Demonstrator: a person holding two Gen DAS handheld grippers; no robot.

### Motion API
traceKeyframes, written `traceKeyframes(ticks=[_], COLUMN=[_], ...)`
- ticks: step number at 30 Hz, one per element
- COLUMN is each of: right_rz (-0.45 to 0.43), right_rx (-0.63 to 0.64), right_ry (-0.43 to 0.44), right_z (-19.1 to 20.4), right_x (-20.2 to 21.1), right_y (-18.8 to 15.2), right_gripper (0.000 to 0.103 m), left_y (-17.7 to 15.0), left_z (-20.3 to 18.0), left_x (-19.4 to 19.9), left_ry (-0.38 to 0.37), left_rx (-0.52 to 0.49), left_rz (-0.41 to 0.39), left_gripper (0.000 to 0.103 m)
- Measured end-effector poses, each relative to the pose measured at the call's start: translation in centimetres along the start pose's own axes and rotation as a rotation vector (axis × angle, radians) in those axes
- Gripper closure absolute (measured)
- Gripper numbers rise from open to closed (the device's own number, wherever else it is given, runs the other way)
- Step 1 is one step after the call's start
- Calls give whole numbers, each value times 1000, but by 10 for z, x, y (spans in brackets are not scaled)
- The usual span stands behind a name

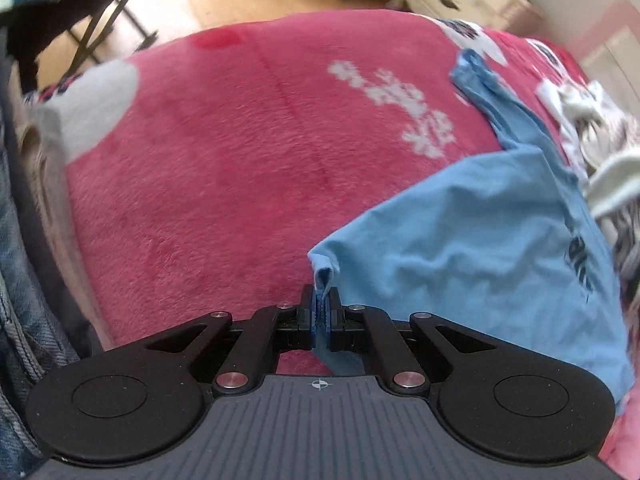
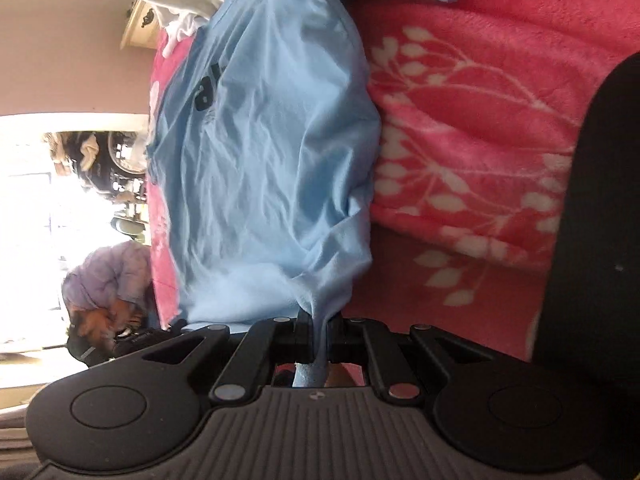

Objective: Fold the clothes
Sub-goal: 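Grasp the shirt sleeve with the left gripper while the right gripper grasps the hem, then lay the shirt down and open both grippers to release it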

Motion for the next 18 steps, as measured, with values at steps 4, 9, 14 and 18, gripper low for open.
traceKeyframes(ticks=[4, 9, 14, 18], right_rz=[22, -14, -9, 32], right_rx=[82, 299, 623, 823], right_ry=[-85, -170, -308, -390], right_z=[-2, 21, 45, 56], right_x=[-13, -5, -10, -30], right_y=[-16, -24, -39, -49], right_gripper=[96, 96, 96, 96], left_y=[-14, -19, -20, -24], left_z=[3, -6, -7, -7], left_x=[-2, 0, 0, -1], left_ry=[54, 95, 124, 138], left_rx=[-101, -222, -282, -310], left_rz=[30, -2, -11, -9], left_gripper=[101, 101, 100, 99])
Point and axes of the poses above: each gripper's, at about its wrist camera, not at the fingertips, and x roughly against the way its jaws point, z to its left, y to its top, the point moved 5 cm from there along -x, roughly the way its jaws point, and after that the axes turned 6 degrees about -z, right-handed, at the moved point
